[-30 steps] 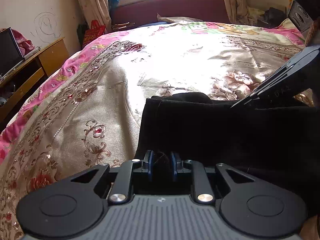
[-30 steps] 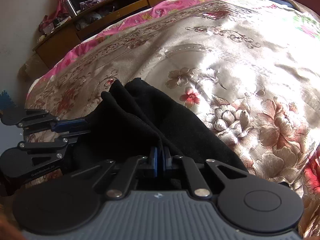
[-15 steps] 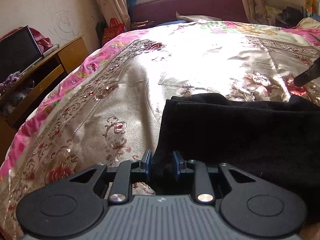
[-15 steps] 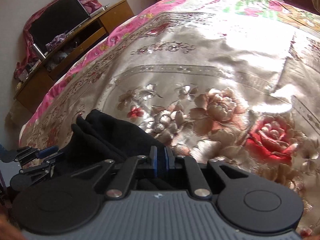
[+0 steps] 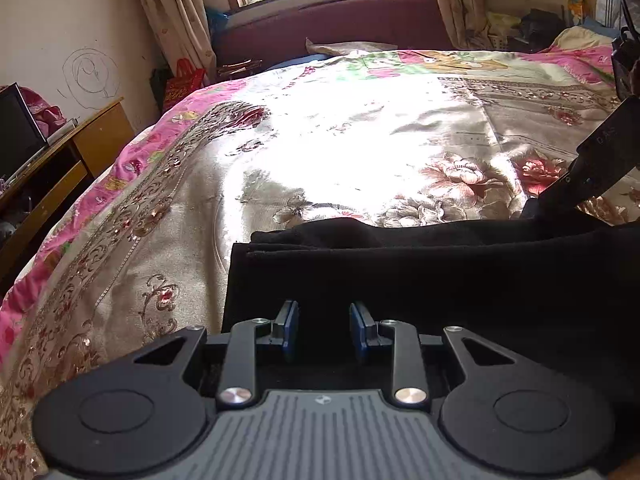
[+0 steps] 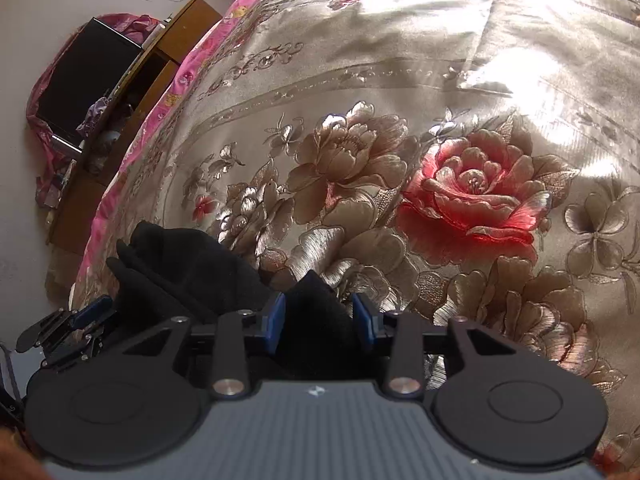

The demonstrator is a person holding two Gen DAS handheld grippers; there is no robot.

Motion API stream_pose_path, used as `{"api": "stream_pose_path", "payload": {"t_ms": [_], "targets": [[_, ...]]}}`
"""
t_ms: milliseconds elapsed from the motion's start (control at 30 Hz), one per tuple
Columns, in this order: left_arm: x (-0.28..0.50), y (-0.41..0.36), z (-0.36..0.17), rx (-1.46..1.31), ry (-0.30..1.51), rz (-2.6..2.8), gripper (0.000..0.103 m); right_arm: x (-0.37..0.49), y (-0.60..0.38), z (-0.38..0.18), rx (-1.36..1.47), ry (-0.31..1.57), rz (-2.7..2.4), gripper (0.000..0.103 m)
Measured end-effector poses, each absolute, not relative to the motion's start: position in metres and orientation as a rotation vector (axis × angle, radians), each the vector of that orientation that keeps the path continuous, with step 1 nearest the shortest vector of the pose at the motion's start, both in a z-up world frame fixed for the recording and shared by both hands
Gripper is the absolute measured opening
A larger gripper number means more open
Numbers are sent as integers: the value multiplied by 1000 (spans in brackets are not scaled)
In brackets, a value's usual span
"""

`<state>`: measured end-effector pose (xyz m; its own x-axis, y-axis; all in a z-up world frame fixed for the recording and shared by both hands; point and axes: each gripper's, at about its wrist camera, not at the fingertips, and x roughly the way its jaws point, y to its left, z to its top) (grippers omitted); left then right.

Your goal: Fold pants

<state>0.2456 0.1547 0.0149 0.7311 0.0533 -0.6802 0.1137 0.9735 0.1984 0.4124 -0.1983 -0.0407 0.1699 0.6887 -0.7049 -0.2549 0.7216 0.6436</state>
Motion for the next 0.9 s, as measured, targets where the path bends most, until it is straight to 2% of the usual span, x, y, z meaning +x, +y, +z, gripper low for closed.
{"api": "stream_pose_path", "payload": {"t_ms": [267, 433, 500, 567, 600, 767, 800, 833, 867, 900], "targets": [[255, 142, 3, 234, 783, -57, 44, 404, -195, -36, 474, 1291, 901, 40], [259, 131, -1, 247, 782, -68, 45, 426, -192, -66, 706, 1234, 795, 40], [261, 130, -5, 265, 784, -63, 45, 432, -198, -76, 812, 1205, 745, 37], [262, 131, -8, 275, 787, -57, 52, 434, -212, -83, 907, 1160, 674, 26], [263, 133, -11, 275, 792, -53, 53, 433, -225, -85, 936, 1132, 608, 26], [264, 135, -10, 274, 780, -42, 57, 399, -267, -51, 873, 1066, 543, 31], [263, 136, -9, 271, 775, -36, 57, 385, -274, -42, 843, 1068, 530, 35], [263, 136, -7, 263, 772, -30, 57, 369, -281, -35, 820, 1071, 506, 46], [263, 137, -6, 254, 772, -28, 57, 353, -286, -30, 802, 1073, 482, 51], [262, 136, -5, 253, 771, -26, 57, 338, -292, -26, 779, 1075, 464, 52]]}}
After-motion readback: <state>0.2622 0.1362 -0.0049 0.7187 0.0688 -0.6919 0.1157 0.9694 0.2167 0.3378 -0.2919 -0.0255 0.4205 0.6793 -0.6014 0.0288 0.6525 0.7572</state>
